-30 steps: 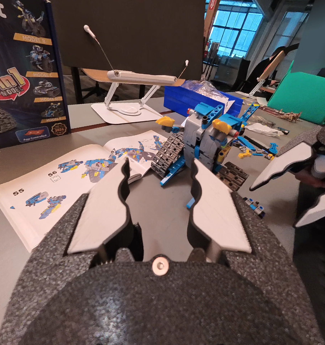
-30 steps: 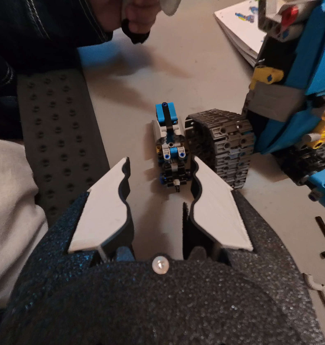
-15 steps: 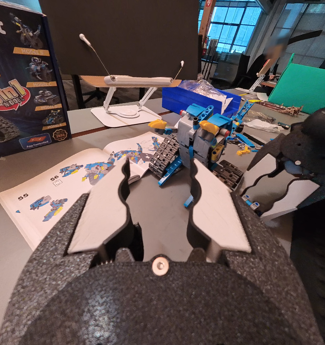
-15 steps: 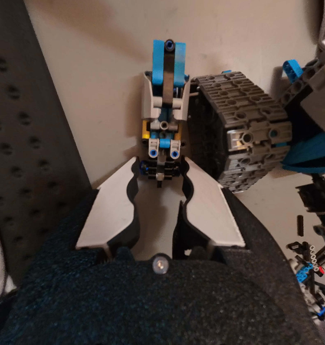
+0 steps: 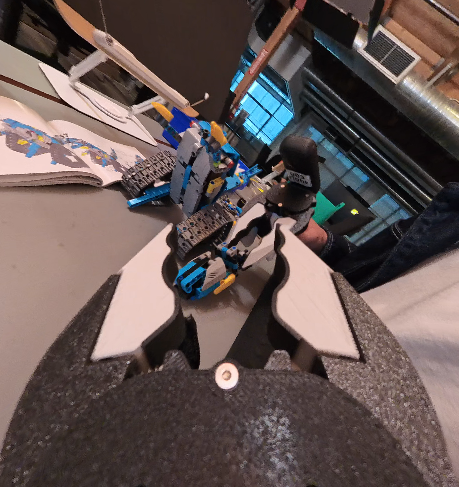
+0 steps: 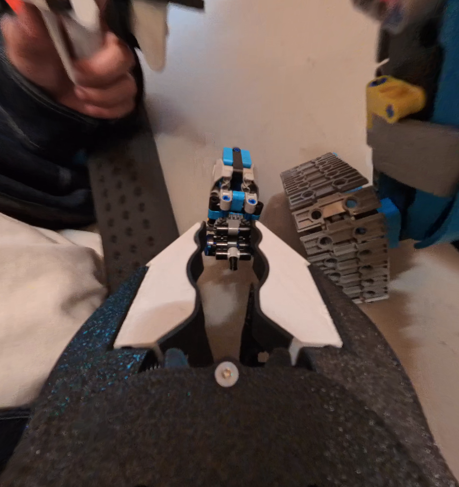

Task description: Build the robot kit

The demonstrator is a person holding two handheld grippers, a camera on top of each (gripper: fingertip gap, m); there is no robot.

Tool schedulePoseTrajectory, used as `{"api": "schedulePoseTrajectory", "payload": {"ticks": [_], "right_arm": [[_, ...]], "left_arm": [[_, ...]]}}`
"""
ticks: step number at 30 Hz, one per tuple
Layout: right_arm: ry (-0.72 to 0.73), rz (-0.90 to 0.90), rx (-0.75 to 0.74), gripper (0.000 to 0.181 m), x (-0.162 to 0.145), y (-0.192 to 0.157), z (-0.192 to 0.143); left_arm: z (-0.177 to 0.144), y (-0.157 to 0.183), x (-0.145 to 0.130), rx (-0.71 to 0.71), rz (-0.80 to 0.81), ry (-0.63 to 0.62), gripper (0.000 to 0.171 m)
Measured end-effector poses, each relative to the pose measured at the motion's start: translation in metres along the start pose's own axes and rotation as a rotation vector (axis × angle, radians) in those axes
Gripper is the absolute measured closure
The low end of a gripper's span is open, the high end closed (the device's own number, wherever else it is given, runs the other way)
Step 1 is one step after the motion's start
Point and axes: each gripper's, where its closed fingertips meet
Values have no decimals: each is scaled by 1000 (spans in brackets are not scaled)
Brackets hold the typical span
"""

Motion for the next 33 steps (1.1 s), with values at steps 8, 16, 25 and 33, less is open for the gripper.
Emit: {"api": "schedulePoseTrajectory", "payload": {"ticks": [8, 16, 25, 33], "right_arm": [[-185, -263, -153, 153, -21, 11, 8], [-229, -299, -205, 153, -20, 7, 7], [-364, -338, -230, 153, -37, 13, 18], [5, -104, -23, 155, 14, -8, 5]], "left_arm": [[-10, 20, 4, 102, 156, 7, 100], [-15, 25, 0, 138, 206, -10, 102], [-19, 18, -7, 160, 165, -29, 103], [-14, 15, -17, 107, 126, -77, 101]]}}
Point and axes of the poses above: each gripper's, where its closed fingertips meet, z out along the fingers, x out of its top, y = z × x across the jaws, and after that the axes turned 2 degrees about y, right-handed
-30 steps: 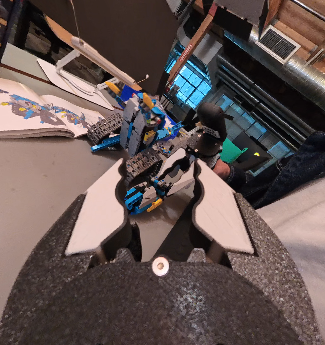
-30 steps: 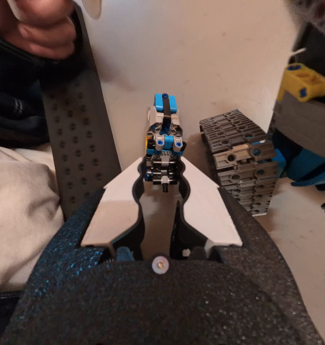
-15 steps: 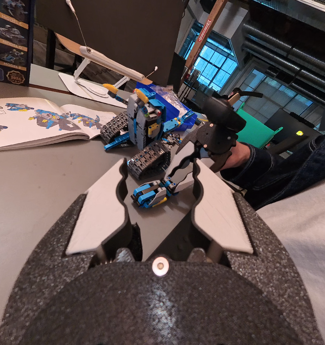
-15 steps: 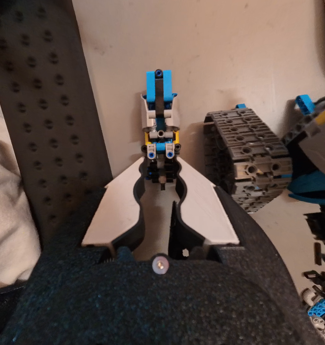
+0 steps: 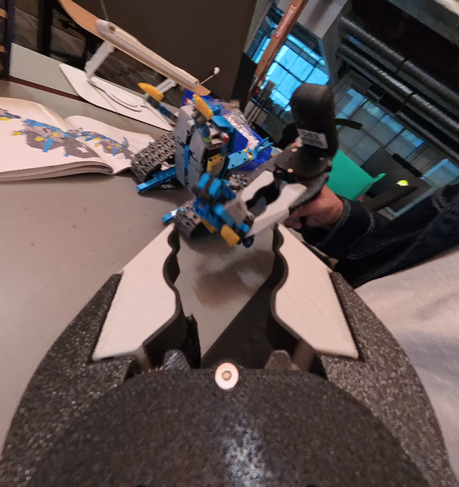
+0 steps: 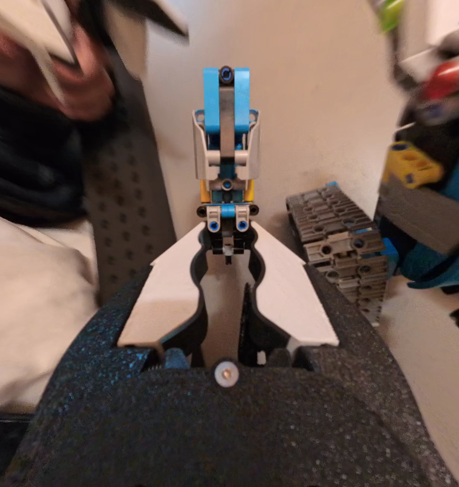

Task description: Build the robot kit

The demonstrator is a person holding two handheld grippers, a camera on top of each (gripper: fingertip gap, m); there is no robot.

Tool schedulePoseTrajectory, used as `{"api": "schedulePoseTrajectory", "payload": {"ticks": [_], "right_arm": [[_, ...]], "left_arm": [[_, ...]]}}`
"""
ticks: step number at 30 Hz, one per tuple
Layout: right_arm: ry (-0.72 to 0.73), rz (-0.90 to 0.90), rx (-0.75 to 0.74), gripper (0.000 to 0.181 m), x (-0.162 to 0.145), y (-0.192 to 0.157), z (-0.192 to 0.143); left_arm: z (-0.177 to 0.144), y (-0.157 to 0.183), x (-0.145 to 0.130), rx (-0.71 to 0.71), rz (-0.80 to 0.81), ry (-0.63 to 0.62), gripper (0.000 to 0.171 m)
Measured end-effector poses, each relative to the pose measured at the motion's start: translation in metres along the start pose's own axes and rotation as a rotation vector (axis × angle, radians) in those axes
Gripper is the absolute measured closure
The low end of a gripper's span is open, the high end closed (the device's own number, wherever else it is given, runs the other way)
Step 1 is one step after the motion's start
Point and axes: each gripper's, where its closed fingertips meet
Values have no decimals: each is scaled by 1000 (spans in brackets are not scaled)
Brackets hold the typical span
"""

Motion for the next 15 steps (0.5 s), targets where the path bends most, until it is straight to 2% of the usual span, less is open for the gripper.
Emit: {"api": "schedulePoseTrajectory", "payload": {"ticks": [4, 6, 9, 11, 15], "right_arm": [[319, 262, 327, 156, 60, -27, -23], [403, 317, 415, 156, 83, -32, -31], [456, 362, 466, 156, 102, -33, -33], [483, 406, 505, 156, 111, -34, -36], [467, 406, 496, 156, 115, -34, -33]], "left_arm": [[14, 20, -6, -210, -105, -59, 99], [22, 30, -1, -289, -145, -58, 100], [30, 40, 12, -335, -146, -37, 107], [35, 41, 17, -313, -116, -42, 119], [45, 36, 21, -285, -121, -76, 131]]}}
Point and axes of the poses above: each gripper's, where its closed fingertips meet, z out along the fingers, x out of its top, y = z × x across the jaws, and after that the axes turned 2 degrees about y, right-handed
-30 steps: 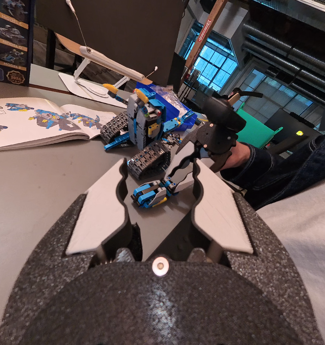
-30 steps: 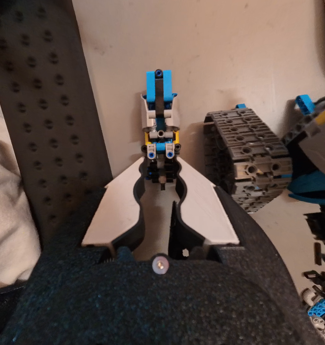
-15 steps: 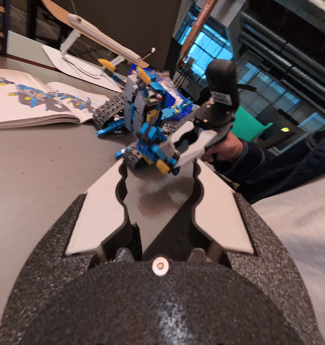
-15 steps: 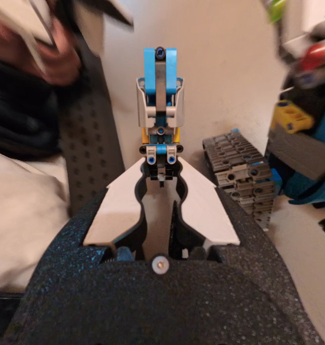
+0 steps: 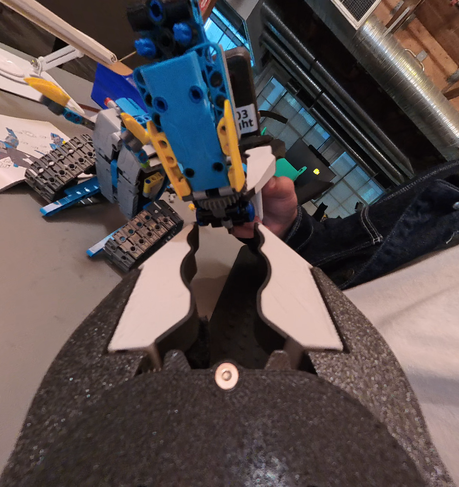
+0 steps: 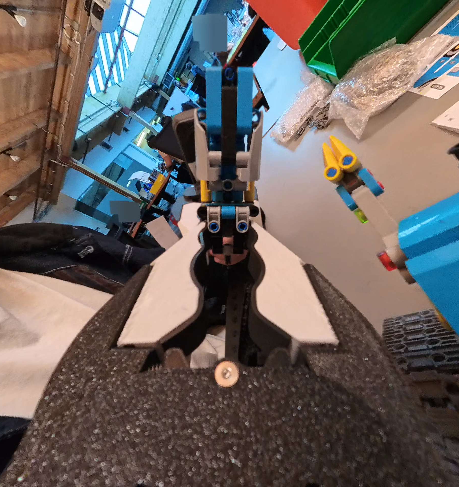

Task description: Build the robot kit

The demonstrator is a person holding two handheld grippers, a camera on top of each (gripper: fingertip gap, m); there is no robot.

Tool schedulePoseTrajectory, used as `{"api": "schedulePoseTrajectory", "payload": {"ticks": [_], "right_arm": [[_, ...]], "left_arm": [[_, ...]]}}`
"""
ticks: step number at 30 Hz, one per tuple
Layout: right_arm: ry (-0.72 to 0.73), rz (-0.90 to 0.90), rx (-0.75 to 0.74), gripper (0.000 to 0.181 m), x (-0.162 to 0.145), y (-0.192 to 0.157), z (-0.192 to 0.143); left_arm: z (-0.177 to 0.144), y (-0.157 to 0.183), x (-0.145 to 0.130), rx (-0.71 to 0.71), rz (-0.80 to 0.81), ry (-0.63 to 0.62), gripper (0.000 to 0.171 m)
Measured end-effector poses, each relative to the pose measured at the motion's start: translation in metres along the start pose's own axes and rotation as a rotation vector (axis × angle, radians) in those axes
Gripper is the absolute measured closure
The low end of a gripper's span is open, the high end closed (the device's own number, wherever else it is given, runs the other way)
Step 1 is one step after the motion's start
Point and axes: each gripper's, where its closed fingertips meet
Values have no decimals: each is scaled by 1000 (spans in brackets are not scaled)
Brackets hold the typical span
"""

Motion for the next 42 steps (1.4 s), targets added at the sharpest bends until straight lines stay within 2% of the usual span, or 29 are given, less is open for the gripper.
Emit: {"api": "schedulePoseTrajectory", "payload": {"ticks": [4, 7, 10, 13, 14, 18, 23, 27, 31, 34, 36, 39, 40, 42], "right_arm": [[-13, -39, -38, 156, 3, -1, -4], [-26, -102, -74, 156, 5, -1, -10], [-49, -133, -53, 156, 3, -8, -9], [-90, -209, -44, 156, -2, -13, -6], [-119, -243, -52, 156, -5, -13, -6], [-299, -419, -88, 156, -24, -6, -12], [-424, -445, -96, 155, -27, -4, -20], [-330, -510, -144, 151, -8, -4, -23], [-223, -577, -229, 147, 1, 3, -31], [-138, -622, -310, 135, 7, 6, -42], [-105, -675, -366, 120, 10, 7, -49], [-93, -831, -520, 110, 8, 12, -47], [-108, -878, -587, 103, 6, 18, -45], [-113, -973, -699, 103, 9, 25, -43]], "left_arm": [[-5, -6, 1, 29, 8, -53, 136], [-13, -4, 14, 19, 11, -31, 135], [-8, 1, 13, -14, -3, -82, 118], [0, 7, 8, -45, -2, -121, 120], [1, 10, 9, -64, -3, -123, 125], [1, 11, 7, -58, 40, -135, 126], [8, 10, 5, -69, 37, -88, 127], [11, 8, 20, -108, -64, 59, 128], [19, 1, 24, -115, -141, 146, 128], [20, -10, 24, -116, -220, 190, 128], [19, -21, 26, -89, -268, 235, 128], [17, -32, 30, -69, -335, 289, 128], [18, -32, 30, -70, -332, 288, 128], [19, -29, 32, -56, -266, 272, 128]]}}
Point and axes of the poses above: each gripper's, where its closed fingertips meet, z out along the fingers, x out of its top, y = z × x across the jaws, and after that the axes turned 2 degrees about y, right-handed
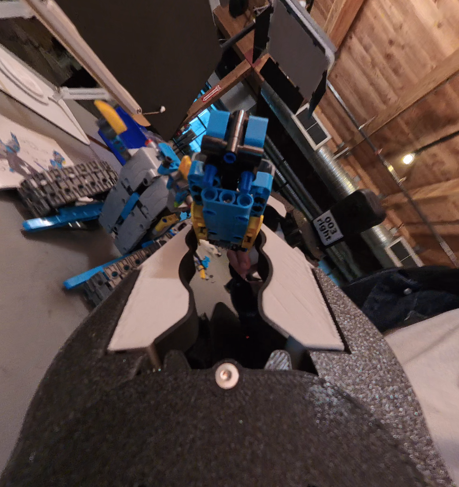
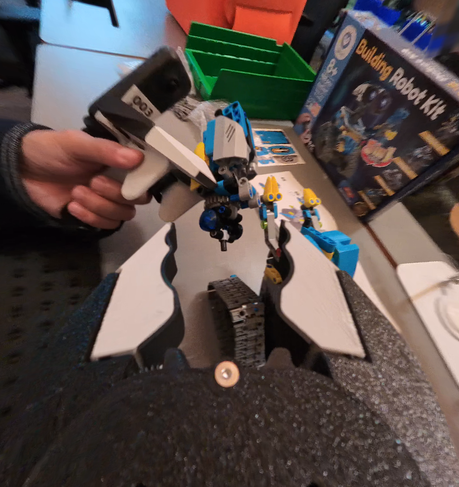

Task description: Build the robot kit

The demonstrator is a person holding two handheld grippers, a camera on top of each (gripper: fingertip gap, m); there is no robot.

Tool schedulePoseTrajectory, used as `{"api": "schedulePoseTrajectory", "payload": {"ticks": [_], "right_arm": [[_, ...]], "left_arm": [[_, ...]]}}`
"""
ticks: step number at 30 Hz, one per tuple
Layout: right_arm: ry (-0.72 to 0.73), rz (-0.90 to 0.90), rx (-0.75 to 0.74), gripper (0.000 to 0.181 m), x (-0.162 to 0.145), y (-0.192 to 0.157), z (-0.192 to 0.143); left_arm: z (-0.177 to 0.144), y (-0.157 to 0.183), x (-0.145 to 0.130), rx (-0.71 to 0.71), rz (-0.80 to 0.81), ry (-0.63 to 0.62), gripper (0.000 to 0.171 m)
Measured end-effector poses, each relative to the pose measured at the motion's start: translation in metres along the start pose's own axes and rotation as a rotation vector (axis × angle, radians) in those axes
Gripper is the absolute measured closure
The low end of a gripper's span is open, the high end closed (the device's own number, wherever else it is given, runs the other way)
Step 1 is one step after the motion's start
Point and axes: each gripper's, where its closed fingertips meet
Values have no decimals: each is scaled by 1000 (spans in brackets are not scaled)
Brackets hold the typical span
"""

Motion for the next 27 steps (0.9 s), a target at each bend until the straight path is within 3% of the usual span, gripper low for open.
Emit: {"api": "schedulePoseTrajectory", "payload": {"ticks": [3, 6, 10, 15, 19, 23, 27], "right_arm": [[24, -39, -51, 107, 7, 16, -11], [88, 109, -29, 109, 11, 44, -33], [60, 212, 34, 110, -10, 66, -33], [81, 254, 97, 122, -15, 78, -13], [98, 234, 88, 132, -16, 94, 0], [51, 312, 111, 130, -20, 104, 11], [27, 362, 111, 130, 1, 100, 10]], "left_arm": [[0, 11, 14, 10, 215, -36, 128], [1, 20, 45, 33, 442, -70, 128], [3, 20, 88, 10, 624, -134, 127], [-1, -5, 107, -51, 626, -172, 128], [-11, -18, 110, -132, 506, -66, 127], [-22, -35, 114, -143, 401, -9, 128], [-23, -44, 114, -152, 365, -16, 128]]}}
Point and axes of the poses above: each gripper's, where its closed fingertips meet, z out along the fingers, x out of its top, y = z × x across the jaws, and after that the axes turned 2 degrees about y, right-handed
